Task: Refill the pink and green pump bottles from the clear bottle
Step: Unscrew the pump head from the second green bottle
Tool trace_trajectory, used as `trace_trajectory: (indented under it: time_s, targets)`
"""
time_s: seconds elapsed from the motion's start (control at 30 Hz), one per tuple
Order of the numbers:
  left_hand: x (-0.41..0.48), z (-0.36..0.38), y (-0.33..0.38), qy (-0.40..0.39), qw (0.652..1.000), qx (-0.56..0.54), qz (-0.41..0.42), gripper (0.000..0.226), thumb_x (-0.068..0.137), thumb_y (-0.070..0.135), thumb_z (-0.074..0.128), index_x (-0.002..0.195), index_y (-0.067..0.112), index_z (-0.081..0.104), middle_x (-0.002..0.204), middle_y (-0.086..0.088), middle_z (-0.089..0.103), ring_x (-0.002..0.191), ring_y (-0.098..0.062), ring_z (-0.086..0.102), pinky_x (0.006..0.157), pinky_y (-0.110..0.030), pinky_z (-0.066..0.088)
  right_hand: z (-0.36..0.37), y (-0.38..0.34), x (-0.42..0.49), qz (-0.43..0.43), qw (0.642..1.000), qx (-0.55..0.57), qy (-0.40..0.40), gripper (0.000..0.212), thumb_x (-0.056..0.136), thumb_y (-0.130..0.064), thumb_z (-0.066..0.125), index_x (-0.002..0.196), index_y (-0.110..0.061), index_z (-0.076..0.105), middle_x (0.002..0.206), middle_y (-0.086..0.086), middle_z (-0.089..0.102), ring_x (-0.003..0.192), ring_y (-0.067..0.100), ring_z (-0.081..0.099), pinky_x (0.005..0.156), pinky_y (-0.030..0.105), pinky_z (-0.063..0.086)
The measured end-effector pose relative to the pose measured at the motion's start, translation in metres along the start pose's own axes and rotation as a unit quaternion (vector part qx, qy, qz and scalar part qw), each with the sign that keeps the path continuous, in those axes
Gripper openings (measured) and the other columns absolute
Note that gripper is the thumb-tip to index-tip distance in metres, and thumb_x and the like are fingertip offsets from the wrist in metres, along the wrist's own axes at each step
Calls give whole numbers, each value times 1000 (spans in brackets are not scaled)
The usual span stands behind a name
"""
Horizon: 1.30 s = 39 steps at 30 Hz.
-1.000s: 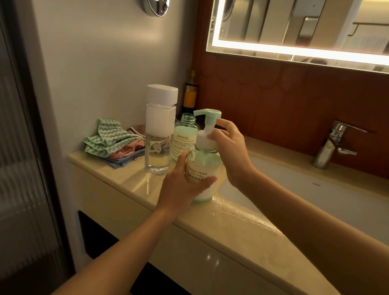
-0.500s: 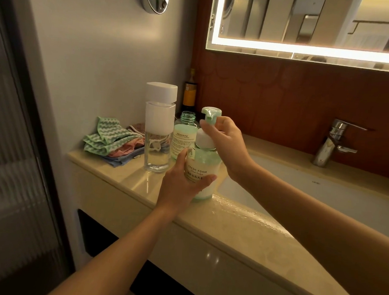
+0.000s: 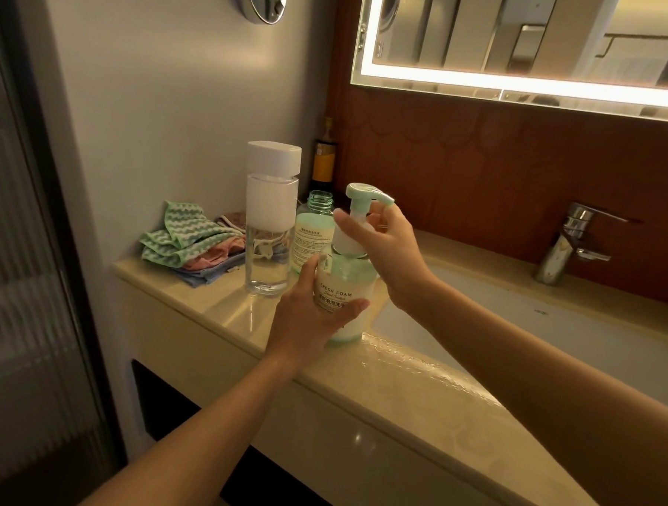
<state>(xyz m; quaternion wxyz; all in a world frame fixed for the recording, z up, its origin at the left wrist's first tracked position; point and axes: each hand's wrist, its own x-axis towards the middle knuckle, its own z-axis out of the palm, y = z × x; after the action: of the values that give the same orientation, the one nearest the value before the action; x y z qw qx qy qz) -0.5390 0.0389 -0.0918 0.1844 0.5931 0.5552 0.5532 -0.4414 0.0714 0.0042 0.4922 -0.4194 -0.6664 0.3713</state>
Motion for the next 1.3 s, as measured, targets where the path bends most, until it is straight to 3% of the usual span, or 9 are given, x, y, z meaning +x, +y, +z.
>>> trace_trajectory:
  time_s: [0.1, 0.23, 0.47, 0.67, 0.83, 0.93, 1.03, 1.17, 1.3]
  targets:
    - [0, 0, 0, 2, 1000, 1, 2, 98, 55, 70, 59, 138, 25, 31, 124, 3, 56, 110, -14, 55, 89, -36, 53, 1, 2, -2, -6, 1000, -19, 15, 51, 78, -34, 70, 121, -15, 48, 114, 4, 56, 101, 18, 57, 82, 30, 52]
    - [0, 1, 1, 0, 1000, -4, 0, 96, 55, 69, 59, 137, 27, 31, 121, 7, 55, 105, -10, 53, 87, -28, 51, -3, 1, -5, 15, 998, 64, -17, 36, 91, -16, 52, 126, -14, 48, 104, -2, 58, 89, 8, 55, 67, 17, 41]
    - [-1, 0, 2, 3, 1000, 5, 0, 97, 56, 68, 58, 138, 27, 30, 114, 12, 51, 105, -9, 52, 86, -28, 50, -3, 1, -3, -18, 999, -25, 23, 59, 76, -35, 72, 126, -18, 44, 117, 2, 51, 101, 16, 56, 82, 29, 50]
    - [0, 0, 1, 2, 1000, 7, -4, 94, 58, 65, 61, 138, 27, 30, 123, 7, 54, 105, -9, 52, 87, -27, 49, -7, -3, -7, -9, 998, 60, -31, 40, 89, -10, 52, 129, -13, 46, 108, 1, 59, 88, 7, 55, 67, 17, 42]
    - [0, 0, 1, 0, 1000, 3, -2, 97, 55, 70, 58, 138, 26, 31, 126, 4, 55, 109, -13, 54, 90, -32, 51, -4, 0, -4, -19, 1000, -16, -2, 54, 80, -38, 67, 125, -16, 47, 120, 0, 53, 103, 13, 55, 82, 26, 48]
    - [-1, 0, 3, -1, 1000, 1, -4, 99, 54, 69, 58, 138, 25, 31, 125, 4, 54, 110, -13, 54, 90, -33, 51, -1, 4, -3, -34, 997, -53, 34, 44, 77, -34, 71, 113, -16, 52, 111, 1, 54, 96, 13, 56, 78, 23, 48]
    - [-1, 0, 2, 0, 1000, -2, -6, 97, 55, 67, 59, 138, 25, 31, 125, 5, 54, 111, -13, 53, 91, -33, 50, 0, 2, -6, -39, 999, -6, 14, 26, 87, -20, 59, 111, -13, 54, 101, 0, 58, 85, 6, 55, 69, 19, 45]
    - [0, 1, 2, 1, 1000, 4, -8, 99, 55, 68, 59, 139, 26, 29, 128, 3, 53, 113, -14, 53, 92, -35, 50, 0, -1, -7, -31, 999, 43, -4, 33, 91, -22, 53, 123, -14, 51, 104, -4, 58, 88, 5, 56, 65, 14, 43]
    - [0, 0, 3, -1, 1000, 2, -11, 98, 55, 67, 60, 139, 26, 29, 126, 4, 53, 109, -11, 52, 91, -32, 51, 4, 3, -3, -51, 997, -51, 41, 48, 78, -39, 69, 117, -19, 49, 116, 0, 51, 99, 13, 55, 78, 23, 49]
